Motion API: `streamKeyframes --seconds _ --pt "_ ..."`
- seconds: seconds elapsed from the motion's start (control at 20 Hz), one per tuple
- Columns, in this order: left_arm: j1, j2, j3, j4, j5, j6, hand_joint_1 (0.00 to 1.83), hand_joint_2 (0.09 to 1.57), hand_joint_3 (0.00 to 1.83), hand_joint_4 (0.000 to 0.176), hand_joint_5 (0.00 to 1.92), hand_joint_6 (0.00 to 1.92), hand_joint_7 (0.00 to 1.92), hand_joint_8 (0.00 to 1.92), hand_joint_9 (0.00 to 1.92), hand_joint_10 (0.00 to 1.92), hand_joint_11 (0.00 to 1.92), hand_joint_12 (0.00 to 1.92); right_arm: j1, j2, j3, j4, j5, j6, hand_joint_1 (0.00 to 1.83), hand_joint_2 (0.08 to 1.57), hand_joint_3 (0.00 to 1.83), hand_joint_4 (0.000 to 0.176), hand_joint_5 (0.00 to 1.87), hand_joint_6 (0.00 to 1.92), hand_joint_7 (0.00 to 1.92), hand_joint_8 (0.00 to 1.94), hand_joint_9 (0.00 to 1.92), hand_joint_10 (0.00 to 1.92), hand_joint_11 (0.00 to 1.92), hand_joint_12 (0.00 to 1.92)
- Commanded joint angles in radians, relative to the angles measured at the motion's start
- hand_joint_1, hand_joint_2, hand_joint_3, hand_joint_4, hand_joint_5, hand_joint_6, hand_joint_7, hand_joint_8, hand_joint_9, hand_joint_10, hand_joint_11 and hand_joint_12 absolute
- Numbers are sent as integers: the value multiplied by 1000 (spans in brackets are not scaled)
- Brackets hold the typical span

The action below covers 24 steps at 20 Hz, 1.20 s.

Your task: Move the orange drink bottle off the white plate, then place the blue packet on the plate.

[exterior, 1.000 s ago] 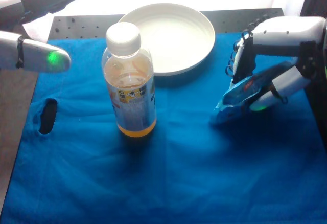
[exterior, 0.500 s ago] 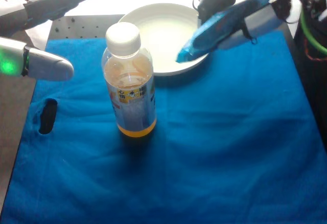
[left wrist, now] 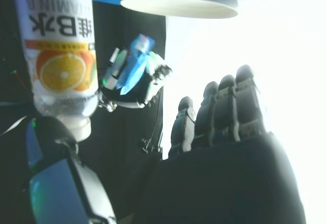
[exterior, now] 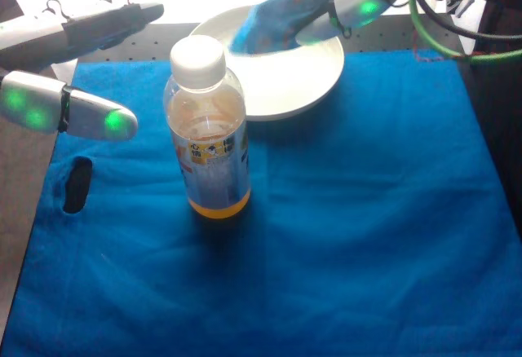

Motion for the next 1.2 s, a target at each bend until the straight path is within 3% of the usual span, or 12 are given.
streamKeyframes --seconds 0.0,0.05,0.1,0.25,0.45,0.6,0.65,0.8,0.95,1.0,1.05,1.15 --pt "-8 -6 7 -59 -100 -9 472 707 10 176 0 0 0 0 0 0 0 0 15 -7 15 75 39 6 1241 1103 2 0 930 976 1106 877 1156 538 832 1191" --pt "-8 -10 9 -59 -103 -11 463 718 13 176 0 0 0 0 0 0 0 0 15 -22 35 82 35 6 1261 1119 2 0 941 806 1045 1107 1151 1038 980 1459" --pt "-9 -12 10 -59 -106 -13 472 732 18 176 0 0 0 0 0 0 0 0 15 -28 44 88 31 6 1264 1113 1 0 934 857 1070 1045 1090 982 952 1355" --pt "-10 -12 10 -60 -110 -18 485 720 6 176 0 0 0 0 0 0 0 0 15 -39 71 90 7 7 1224 1125 0 0 908 1032 1040 968 1207 241 854 939" --pt "-10 -10 11 -60 -113 -19 465 735 7 176 0 0 0 0 0 0 0 0 15 -72 119 89 -1 46 1235 1104 1 0 960 918 1071 944 1236 72 645 1160" --pt "-14 -8 11 -60 -120 -19 477 742 7 176 0 0 0 0 0 0 0 0 15 -113 156 89 -1 59 1224 1126 0 0 946 920 997 1086 1247 67 768 1202" --pt "-15 -7 11 -60 -122 -19 513 741 5 176 0 0 0 0 0 0 0 0 15 -124 162 86 -1 60 1238 1135 0 0 984 795 941 1234 1247 91 743 1449" --pt "-18 -7 12 -60 -126 -19 482 762 12 176 0 0 0 0 0 0 0 0 15 -150 168 83 0 60 1255 1136 10 0 894 899 991 1191 1135 451 825 1346" --pt "-20 -9 12 -60 -130 -19 475 774 11 176 0 0 0 0 0 0 0 0 15 -173 177 58 -1 60 1249 1128 5 0 979 776 956 1238 936 896 757 1499" --pt "-20 -9 12 -60 -132 -19 476 776 11 176 0 0 0 0 0 0 0 0 15 -179 180 54 -1 60 1224 1137 0 0 941 920 957 1157 956 724 714 1387" --pt "-21 -9 11 -60 -134 -19 488 768 6 176 0 0 0 0 0 0 0 0 14 -188 185 51 -1 60 1334 1115 0 0 946 930 954 985 981 1096 709 1291" --pt "-21 -8 10 -60 -137 -19 481 755 0 176 0 0 0 0 0 0 0 0 8 -202 197 36 -4 66 1214 1144 0 2 948 977 910 1164 948 710 621 1369"
